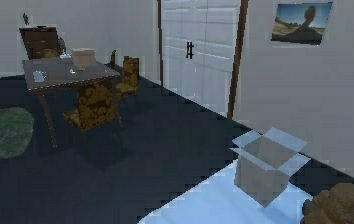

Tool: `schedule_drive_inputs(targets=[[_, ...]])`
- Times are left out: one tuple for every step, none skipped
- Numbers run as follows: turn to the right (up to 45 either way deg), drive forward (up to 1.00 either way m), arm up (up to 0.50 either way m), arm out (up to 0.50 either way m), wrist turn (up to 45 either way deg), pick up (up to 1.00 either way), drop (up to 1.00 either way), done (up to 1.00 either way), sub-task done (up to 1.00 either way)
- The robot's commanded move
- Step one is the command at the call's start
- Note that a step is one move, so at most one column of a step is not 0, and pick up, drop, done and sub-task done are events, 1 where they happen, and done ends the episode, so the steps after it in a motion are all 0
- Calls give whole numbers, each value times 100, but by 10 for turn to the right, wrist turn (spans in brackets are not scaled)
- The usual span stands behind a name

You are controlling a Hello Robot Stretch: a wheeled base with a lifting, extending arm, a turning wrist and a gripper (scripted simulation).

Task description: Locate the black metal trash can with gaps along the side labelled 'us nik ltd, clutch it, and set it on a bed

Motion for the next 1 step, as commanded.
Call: schedule_drive_inputs(targets=[[0, 0, -46, 0, 0, 0, 0, 0, 0]])
